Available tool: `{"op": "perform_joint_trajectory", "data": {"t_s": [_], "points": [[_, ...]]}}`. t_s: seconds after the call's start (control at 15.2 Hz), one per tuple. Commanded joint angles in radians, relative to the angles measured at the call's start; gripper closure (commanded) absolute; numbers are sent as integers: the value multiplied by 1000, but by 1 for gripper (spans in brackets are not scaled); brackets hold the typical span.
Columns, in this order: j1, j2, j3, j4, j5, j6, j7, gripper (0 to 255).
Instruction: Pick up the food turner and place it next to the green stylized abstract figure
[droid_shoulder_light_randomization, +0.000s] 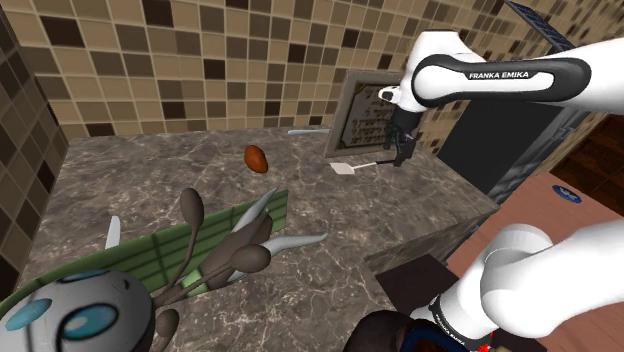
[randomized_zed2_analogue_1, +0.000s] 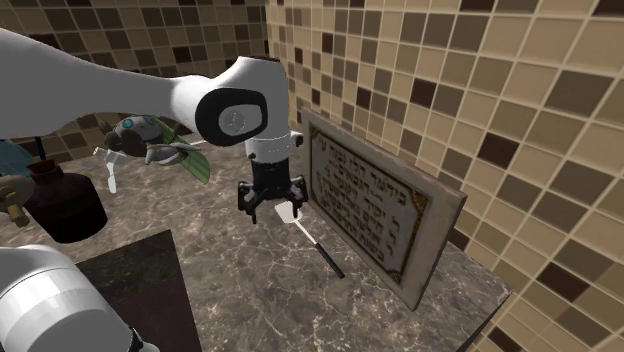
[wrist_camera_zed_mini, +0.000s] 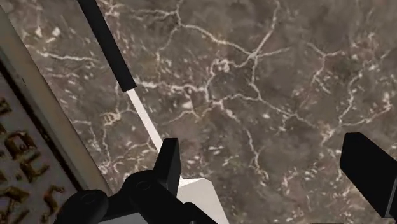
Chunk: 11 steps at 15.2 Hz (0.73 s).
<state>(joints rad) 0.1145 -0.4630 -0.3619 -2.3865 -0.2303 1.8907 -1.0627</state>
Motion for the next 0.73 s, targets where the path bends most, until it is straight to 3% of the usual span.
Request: {"op": "perform_joint_trajectory", "data": {"t_s": [0.0,0.33,0.66], "points": [[22,73,-44,27,-3,64,-119,0],[78,265,-130,117,47,196,-403,0],[76,293,-138,85,54,254,-413,0]]}}
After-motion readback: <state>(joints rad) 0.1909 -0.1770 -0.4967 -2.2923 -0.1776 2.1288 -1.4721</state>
